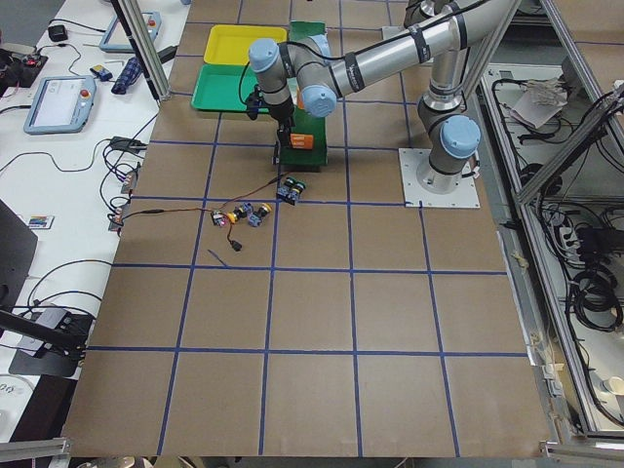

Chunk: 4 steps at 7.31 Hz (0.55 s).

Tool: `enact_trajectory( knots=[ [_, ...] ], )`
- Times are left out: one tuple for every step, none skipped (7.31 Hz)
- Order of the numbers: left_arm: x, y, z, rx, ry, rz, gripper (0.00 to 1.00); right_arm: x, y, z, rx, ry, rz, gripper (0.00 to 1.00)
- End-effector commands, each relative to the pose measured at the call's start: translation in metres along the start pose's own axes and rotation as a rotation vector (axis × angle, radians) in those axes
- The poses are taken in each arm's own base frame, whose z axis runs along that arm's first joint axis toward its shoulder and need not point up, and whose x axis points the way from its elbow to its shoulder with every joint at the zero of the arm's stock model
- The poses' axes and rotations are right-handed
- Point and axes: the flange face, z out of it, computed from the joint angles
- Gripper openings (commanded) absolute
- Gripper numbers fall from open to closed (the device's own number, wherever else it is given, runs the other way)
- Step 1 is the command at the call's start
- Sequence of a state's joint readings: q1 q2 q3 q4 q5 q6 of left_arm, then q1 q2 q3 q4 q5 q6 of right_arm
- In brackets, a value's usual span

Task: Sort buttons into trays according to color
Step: 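Place the second orange cylinder on the belt and release it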

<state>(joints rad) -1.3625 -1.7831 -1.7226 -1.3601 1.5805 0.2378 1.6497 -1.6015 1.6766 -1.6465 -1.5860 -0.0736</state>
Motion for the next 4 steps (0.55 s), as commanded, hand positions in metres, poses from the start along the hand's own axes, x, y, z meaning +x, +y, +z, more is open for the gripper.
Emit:
enact_trajectory(
  knots=[
    [-0.052, -0.046, -0.017, 0.101, -0.020, -0.071, 1.00, 0.000, 0.000, 0.000, -0.001, 0.003, -0.001, 1.00],
    [-0.084, -0.071, -0.002, 0.167, -0.037, -0.115, 1.00, 0.001, 0.000, 0.000, -0.001, 0.005, 0.001, 1.00],
    [-0.104, -0.087, 0.017, 0.200, -0.044, -0.153, 1.00, 0.001, 0.000, 0.000, -0.001, 0.006, 0.001, 1.00],
    [-0.125, -0.094, 0.040, 0.180, -0.035, -0.188, 0.98, 0.001, 0.000, 0.000, -0.001, 0.005, 0.001, 1.00]
  ],
)
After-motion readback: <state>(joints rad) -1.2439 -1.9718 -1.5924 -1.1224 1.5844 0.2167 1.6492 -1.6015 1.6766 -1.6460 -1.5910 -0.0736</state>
